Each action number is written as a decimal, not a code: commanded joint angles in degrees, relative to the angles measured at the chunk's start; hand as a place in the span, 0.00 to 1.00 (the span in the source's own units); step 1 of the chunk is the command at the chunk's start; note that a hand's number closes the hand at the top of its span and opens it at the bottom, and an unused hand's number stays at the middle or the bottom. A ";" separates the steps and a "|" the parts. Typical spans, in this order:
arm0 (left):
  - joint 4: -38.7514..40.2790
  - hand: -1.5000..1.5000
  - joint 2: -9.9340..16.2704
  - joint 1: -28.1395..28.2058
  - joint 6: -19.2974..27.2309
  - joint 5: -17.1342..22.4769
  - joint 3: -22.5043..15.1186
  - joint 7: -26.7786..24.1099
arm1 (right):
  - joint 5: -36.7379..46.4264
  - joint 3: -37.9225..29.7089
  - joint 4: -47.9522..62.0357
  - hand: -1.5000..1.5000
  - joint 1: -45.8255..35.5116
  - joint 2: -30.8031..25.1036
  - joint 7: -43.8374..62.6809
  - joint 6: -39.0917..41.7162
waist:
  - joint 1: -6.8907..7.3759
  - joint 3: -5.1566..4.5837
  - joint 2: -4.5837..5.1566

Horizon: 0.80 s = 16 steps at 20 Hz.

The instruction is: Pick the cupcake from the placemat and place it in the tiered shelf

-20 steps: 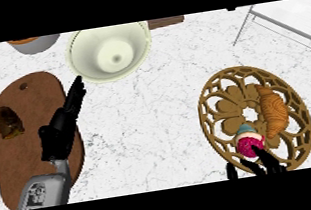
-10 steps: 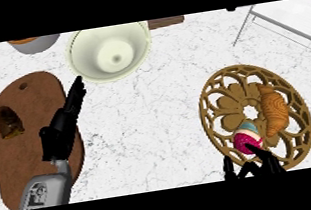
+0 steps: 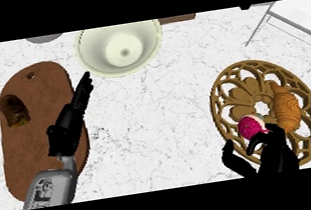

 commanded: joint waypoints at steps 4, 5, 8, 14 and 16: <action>1.67 0.50 0.46 -2.94 -0.49 0.23 0.76 1.57 | 2.40 -8.20 0.66 1.00 -24.18 0.51 21.10 11.44 | 0.59 0.52 -0.29; 1.51 0.50 -0.19 -1.47 -0.17 -0.64 -0.52 0.35 | 3.88 -9.48 2.37 1.00 -27.92 0.51 23.31 12.62 | 1.42 0.49 -0.32; 1.78 0.50 -0.63 -2.80 0.16 -0.88 -0.71 1.96 | 9.40 -14.18 4.60 1.00 -39.71 0.52 29.68 18.19 | 0.68 0.55 -0.83; 1.74 0.50 -0.92 0.64 0.59 -1.31 -1.15 0.36 | 22.94 -20.24 13.87 1.00 -57.60 0.52 40.09 30.22 | 0.16 0.62 -1.24; 1.81 0.50 1.19 -0.82 -0.68 -0.01 1.07 0.69 | 26.49 -21.72 15.50 1.00 -62.82 0.52 42.63 33.74 | -0.55 0.66 -1.38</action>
